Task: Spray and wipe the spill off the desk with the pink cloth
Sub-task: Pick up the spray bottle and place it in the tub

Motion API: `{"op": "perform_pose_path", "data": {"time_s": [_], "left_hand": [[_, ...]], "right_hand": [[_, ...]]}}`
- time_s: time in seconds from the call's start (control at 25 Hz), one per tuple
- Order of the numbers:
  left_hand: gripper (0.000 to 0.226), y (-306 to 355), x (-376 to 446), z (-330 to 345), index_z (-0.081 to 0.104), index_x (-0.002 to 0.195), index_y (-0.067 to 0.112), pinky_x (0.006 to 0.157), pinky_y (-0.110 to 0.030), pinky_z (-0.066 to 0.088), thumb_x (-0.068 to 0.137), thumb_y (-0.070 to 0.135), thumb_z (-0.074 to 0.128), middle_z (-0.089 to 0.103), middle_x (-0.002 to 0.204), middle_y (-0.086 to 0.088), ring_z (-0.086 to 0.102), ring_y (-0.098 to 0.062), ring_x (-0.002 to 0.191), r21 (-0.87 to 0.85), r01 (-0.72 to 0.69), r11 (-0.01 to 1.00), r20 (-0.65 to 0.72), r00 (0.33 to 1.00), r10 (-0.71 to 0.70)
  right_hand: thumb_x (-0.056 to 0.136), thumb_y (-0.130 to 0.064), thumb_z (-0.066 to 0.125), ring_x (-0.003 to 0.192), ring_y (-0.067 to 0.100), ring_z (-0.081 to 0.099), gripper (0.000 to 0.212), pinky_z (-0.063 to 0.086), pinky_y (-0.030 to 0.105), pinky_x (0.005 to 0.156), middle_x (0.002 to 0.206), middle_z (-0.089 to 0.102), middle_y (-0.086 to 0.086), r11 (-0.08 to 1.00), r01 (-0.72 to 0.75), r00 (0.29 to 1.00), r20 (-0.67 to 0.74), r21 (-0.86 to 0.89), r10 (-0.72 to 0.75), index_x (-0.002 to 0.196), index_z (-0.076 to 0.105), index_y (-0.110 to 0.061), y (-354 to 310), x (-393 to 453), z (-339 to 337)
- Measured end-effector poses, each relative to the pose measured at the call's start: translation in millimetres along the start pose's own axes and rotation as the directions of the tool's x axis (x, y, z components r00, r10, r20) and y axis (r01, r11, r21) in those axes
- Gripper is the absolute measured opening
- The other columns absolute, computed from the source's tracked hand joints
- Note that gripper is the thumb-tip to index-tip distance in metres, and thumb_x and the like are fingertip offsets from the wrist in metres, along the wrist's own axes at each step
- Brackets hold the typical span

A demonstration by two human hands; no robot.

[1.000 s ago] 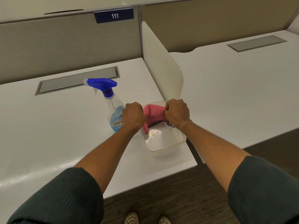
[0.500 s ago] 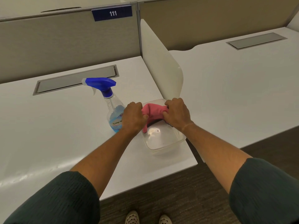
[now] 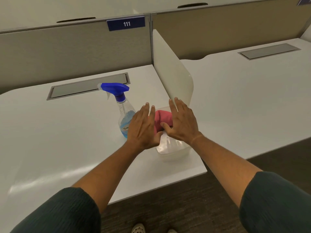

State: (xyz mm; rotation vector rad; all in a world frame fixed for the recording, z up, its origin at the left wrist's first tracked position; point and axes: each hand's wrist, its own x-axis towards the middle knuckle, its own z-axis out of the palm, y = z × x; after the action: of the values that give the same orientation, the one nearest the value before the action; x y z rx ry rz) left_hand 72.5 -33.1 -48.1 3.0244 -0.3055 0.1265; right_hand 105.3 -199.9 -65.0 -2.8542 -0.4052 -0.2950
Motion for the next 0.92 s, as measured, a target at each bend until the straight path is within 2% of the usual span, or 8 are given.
{"op": "perform_pose_path", "data": {"time_s": [0.24,0.4,0.48,0.6,0.72,0.92], "left_hand": [[0.100,-17,-26,-2,0.006,0.154,0.015,0.112,-0.039,-0.001,0.081,0.066,0.052,0.007,0.163,-0.010,0.009,-0.030,0.150,0.011,-0.007,1.000,-0.092,0.996,0.008],[0.098,-35,-45,-5,0.009,0.154,0.014,0.117,-0.040,0.009,0.082,0.063,0.053,0.010,0.163,-0.010,0.013,-0.031,0.149,0.017,-0.026,1.000,-0.117,0.993,0.028],[0.095,-45,-54,-7,0.018,0.153,0.011,0.116,-0.041,0.022,0.081,0.058,0.059,0.023,0.160,-0.012,0.027,-0.033,0.145,-0.028,-0.019,0.999,-0.155,0.988,0.014],[0.086,-62,-62,-7,0.035,0.146,0.007,0.105,-0.035,0.038,0.078,0.049,0.065,0.046,0.146,-0.015,0.049,-0.032,0.128,-0.215,0.022,0.976,-0.214,0.974,-0.069],[0.074,-81,-60,-6,0.045,0.139,0.007,0.096,-0.027,0.041,0.078,0.039,0.070,0.055,0.135,-0.015,0.056,-0.028,0.117,-0.468,0.073,0.881,-0.235,0.950,-0.204],[0.066,-108,-42,-6,0.051,0.133,0.011,0.087,-0.022,0.047,0.076,0.026,0.080,0.059,0.130,-0.009,0.059,-0.016,0.106,-0.690,0.247,0.681,-0.066,0.915,-0.398]], "right_hand": [[0.082,-0.067,0.049,0.148,0.034,0.022,0.098,0.025,0.045,0.117,0.162,0.020,0.015,0.998,0.017,1.000,-0.005,0.064,-0.017,0.155,0.017,-0.011,-19,-8,-9],[0.085,-0.065,0.055,0.148,0.033,0.024,0.096,0.022,0.042,0.117,0.163,0.019,0.010,0.993,0.041,0.999,-0.010,0.110,-0.040,0.156,0.016,-0.014,-36,-10,-9],[0.086,-0.060,0.058,0.148,0.030,0.025,0.094,0.023,0.038,0.117,0.163,0.020,0.008,0.985,0.044,0.999,0.003,0.167,-0.045,0.156,0.015,-0.015,-45,-10,-9],[0.087,-0.052,0.064,0.144,0.027,0.032,0.089,0.029,0.035,0.115,0.160,0.027,0.006,0.960,0.037,0.998,0.030,0.276,-0.047,0.154,0.020,-0.014,-60,-7,-12],[0.087,-0.046,0.067,0.142,0.026,0.035,0.084,0.033,0.037,0.114,0.158,0.032,0.005,0.930,-0.003,0.995,0.094,0.366,-0.034,0.153,0.025,-0.015,-75,1,-12],[0.084,-0.036,0.075,0.129,0.024,0.052,0.072,0.043,0.038,0.107,0.146,0.051,0.006,0.851,-0.122,0.986,0.158,0.510,0.047,0.145,0.043,-0.016,-93,19,2]]}}
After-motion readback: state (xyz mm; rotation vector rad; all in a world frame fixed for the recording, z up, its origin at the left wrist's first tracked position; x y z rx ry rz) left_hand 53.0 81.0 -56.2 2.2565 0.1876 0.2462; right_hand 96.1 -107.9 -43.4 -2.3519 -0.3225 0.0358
